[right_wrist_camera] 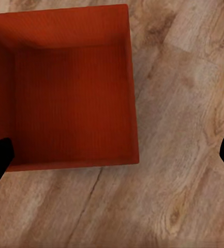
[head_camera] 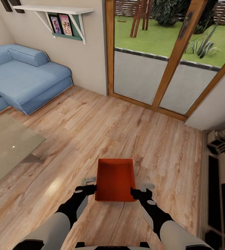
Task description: Move the two storage containers from the living room to the garage. In the garage, place one container on the floor and stack the other container on top of it (either order is fine).
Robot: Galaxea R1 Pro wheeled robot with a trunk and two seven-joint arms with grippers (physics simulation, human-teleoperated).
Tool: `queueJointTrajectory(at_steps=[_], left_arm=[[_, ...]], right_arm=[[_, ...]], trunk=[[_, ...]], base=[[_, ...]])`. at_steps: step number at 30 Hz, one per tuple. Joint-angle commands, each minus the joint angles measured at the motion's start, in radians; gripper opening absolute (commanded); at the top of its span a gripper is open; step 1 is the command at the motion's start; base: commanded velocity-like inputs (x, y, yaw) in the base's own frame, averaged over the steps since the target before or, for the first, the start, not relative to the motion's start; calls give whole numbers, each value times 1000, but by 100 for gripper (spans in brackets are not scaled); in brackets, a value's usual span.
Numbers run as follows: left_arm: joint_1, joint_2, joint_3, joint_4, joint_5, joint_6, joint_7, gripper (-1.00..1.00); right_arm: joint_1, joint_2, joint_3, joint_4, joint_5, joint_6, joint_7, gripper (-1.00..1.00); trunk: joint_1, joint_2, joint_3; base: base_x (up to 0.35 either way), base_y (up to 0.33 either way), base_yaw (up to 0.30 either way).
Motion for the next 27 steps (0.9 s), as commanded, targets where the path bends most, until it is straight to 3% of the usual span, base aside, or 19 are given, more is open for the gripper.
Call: queueJointTrajectory(at_steps=[1,11,27], left_arm=[[0,0,2,0,1,4,6,100],[0,0,2,7,-12,-48,19,100],[0,2,0,-10,-16,-54,21,100]], right_arm=[[-1,0,2,1,-5,-3,-4,100],[-1,-8,3,2,-3,31,-5,100],[-1,-14,13,2,1,54,-2,100]], trunk=[[1,-2,-1],[1,-2,-1],[1,-2,-1]], base=[[0,0,0],[0,0,0],[0,0,0]])
